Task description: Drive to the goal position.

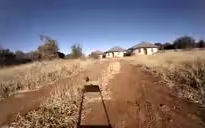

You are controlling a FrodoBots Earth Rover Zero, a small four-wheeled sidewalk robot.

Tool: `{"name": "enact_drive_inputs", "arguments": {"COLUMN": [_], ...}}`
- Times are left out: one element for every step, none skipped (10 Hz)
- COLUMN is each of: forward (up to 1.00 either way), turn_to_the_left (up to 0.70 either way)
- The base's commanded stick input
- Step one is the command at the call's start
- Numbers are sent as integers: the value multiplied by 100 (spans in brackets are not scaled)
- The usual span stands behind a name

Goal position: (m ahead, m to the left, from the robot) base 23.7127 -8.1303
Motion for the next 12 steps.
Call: {"name": "enact_drive_inputs", "arguments": {"forward": [50,50,50,50,50,50,50,50,50,50,50,50], "turn_to_the_left": [-49,-50,-50,-4,0,0,0,0,0,0,0,-3]}}
